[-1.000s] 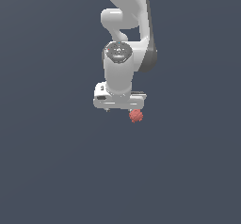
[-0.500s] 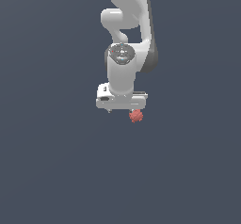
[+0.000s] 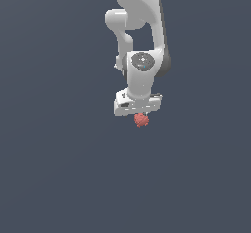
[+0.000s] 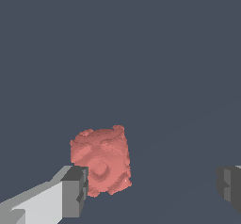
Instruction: Pick up the object and move it to a goal position.
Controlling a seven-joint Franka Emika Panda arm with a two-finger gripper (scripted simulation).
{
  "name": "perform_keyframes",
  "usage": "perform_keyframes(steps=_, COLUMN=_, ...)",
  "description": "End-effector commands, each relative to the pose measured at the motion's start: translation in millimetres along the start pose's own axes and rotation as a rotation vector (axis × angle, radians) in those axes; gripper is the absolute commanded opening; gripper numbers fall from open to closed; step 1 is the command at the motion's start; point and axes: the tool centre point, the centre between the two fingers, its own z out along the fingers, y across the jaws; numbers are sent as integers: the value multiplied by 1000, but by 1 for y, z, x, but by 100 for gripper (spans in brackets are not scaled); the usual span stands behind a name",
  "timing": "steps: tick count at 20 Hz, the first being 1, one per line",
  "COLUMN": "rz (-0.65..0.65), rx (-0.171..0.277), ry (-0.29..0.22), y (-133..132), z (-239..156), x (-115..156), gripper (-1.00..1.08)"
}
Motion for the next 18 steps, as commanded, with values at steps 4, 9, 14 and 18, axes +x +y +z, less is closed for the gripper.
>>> perform_keyframes(steps=4, rz=-98, rx=2, ry=17, y=-27, z=18, x=-13, gripper=100)
perform_keyframes(steps=9, rz=-143, rx=3, ry=24, y=-40, z=25, x=-19, gripper=100)
perform_keyframes(steps=14, rz=-146, rx=4, ry=24, y=-41, z=26, x=-20, gripper=100)
perform_keyframes(steps=18, rz=-147, rx=4, ry=24, y=-41, z=34, x=-20, gripper=100)
